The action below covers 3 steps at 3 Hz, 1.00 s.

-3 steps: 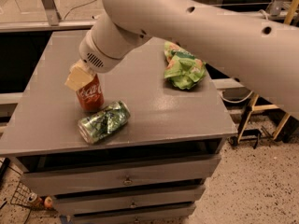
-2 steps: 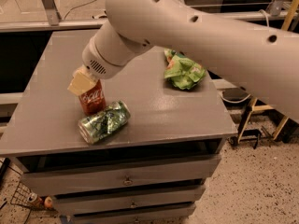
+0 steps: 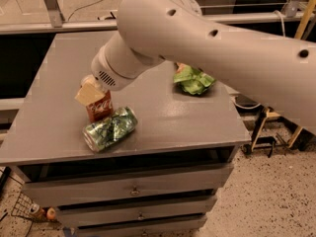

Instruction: Move coke can near green can

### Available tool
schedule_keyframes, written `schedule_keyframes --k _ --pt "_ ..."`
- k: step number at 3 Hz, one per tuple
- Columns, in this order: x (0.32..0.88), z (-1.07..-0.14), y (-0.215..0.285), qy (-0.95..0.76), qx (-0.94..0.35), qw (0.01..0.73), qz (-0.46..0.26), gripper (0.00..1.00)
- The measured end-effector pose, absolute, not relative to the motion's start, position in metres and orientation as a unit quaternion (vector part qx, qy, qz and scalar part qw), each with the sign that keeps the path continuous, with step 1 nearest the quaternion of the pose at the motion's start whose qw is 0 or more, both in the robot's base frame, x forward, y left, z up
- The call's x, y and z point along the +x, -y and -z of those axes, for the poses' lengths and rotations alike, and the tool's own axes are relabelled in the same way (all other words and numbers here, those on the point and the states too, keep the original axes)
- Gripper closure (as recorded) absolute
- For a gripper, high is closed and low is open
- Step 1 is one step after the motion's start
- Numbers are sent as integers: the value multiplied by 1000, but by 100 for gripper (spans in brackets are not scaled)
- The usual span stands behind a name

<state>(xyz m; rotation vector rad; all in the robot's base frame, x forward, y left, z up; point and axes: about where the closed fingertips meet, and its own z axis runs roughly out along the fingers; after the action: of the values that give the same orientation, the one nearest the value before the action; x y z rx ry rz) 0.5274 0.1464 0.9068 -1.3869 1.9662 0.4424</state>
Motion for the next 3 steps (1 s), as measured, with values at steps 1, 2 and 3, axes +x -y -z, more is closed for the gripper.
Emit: schedule_keyframes --k 1,2,3 --pt "527 -907 -146 -756 -533 341 -170 98" --pt "525 -909 -146 -755 -534 342 -169 75" --pt "524 -912 -147 -754 -534 344 -167 52"
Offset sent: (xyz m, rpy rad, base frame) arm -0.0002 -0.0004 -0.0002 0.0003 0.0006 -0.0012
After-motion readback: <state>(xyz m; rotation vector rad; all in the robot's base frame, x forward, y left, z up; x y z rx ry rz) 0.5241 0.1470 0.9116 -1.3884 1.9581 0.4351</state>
